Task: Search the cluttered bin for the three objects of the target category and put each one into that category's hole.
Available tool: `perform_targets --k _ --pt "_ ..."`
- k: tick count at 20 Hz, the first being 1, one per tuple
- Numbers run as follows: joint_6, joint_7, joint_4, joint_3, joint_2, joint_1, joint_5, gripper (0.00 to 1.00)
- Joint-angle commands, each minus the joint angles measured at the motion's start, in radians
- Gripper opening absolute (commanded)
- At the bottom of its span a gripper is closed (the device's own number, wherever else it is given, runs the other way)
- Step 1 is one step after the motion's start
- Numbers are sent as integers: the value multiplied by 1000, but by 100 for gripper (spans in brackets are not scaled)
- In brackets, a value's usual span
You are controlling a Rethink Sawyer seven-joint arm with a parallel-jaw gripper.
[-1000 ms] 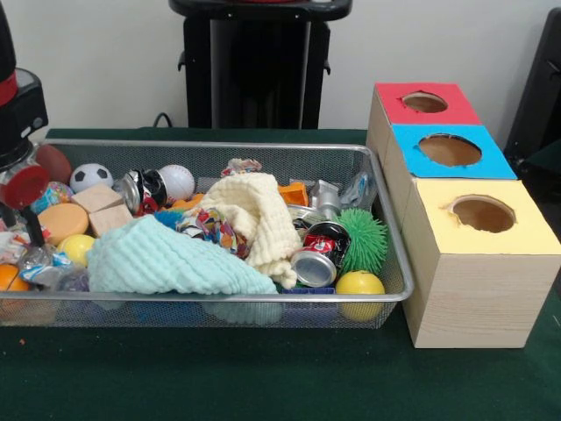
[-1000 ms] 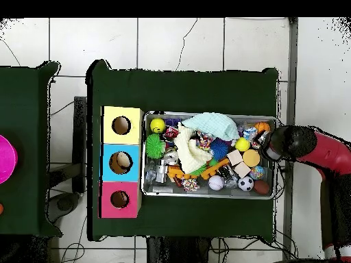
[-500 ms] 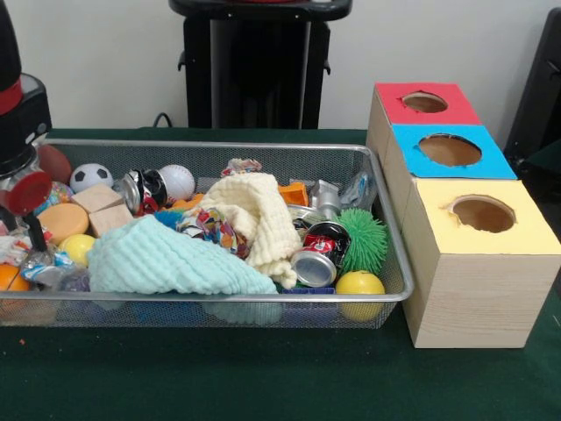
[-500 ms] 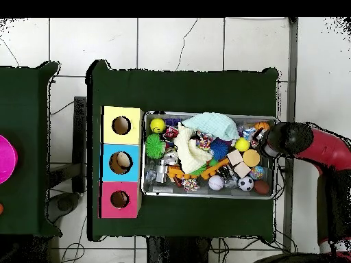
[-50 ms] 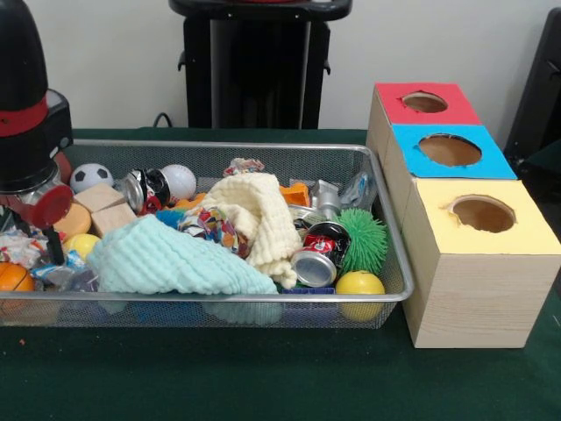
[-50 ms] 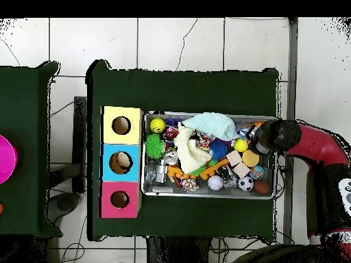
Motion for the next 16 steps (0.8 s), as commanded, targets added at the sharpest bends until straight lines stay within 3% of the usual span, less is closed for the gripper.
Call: perform_targets --k 1,16 --pt "-174 128 95 10 157 80 1 100" --pt "-302 344 91 -110 197 221 130 100"
